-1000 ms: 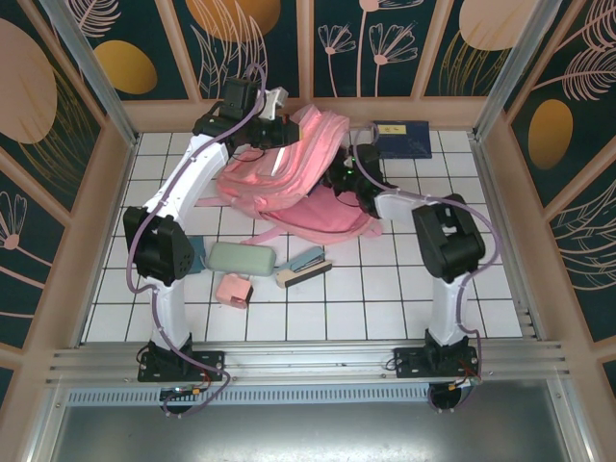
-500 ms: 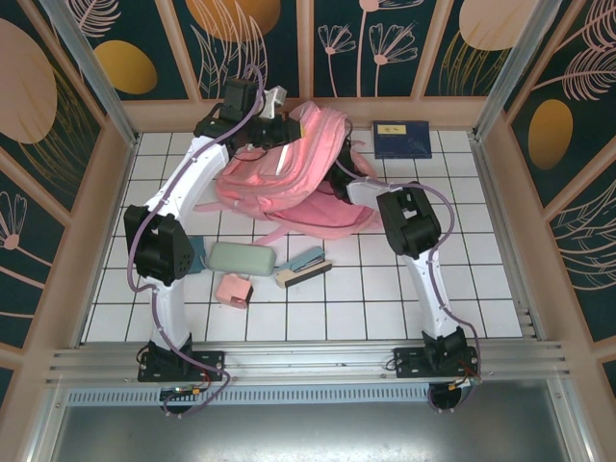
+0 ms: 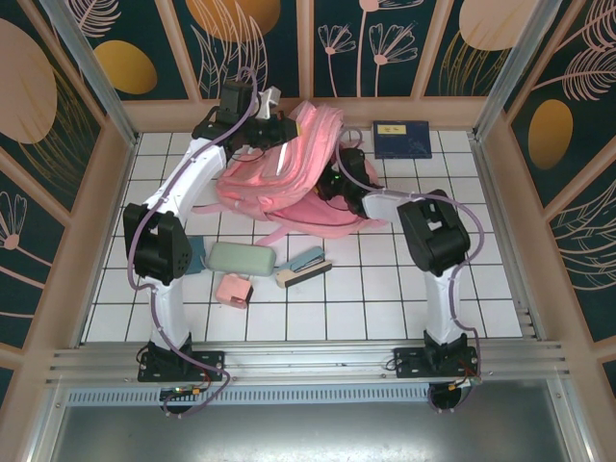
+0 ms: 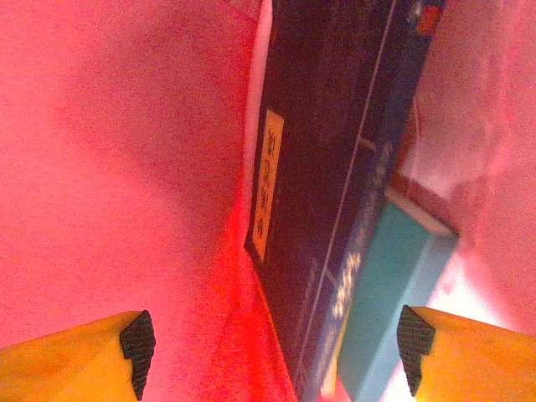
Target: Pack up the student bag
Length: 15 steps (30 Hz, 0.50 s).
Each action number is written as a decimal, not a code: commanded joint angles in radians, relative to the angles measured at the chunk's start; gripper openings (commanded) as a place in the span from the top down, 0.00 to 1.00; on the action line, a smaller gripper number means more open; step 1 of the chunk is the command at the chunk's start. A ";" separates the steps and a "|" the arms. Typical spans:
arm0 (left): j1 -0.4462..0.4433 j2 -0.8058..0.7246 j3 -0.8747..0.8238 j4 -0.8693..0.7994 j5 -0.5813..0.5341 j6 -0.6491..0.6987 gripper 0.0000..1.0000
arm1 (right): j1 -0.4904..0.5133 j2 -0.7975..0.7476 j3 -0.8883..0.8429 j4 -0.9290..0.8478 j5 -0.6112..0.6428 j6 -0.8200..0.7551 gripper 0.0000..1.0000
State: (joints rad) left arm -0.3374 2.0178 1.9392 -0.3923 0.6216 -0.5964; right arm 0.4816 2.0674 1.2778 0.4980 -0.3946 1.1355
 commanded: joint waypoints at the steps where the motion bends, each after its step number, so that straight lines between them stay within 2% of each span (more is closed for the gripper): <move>1: 0.018 -0.053 -0.017 0.141 -0.003 -0.018 1.00 | -0.014 -0.117 -0.087 0.091 -0.034 -0.067 0.21; 4: 0.021 -0.060 -0.039 0.136 -0.033 -0.011 1.00 | -0.023 -0.214 -0.199 0.083 -0.019 -0.110 0.21; 9: 0.032 -0.089 -0.092 0.120 -0.110 0.038 1.00 | -0.073 -0.445 -0.413 0.050 0.096 -0.164 0.24; 13: 0.034 -0.115 -0.117 0.069 -0.298 0.108 1.00 | -0.147 -0.610 -0.493 -0.061 0.175 -0.266 0.27; 15: 0.034 -0.133 -0.142 0.082 -0.398 0.148 1.00 | -0.213 -0.647 -0.502 -0.098 0.163 -0.288 0.28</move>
State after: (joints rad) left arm -0.3382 1.9434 1.8244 -0.3477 0.4561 -0.5404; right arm 0.3317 1.4815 0.7956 0.4568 -0.2848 0.9375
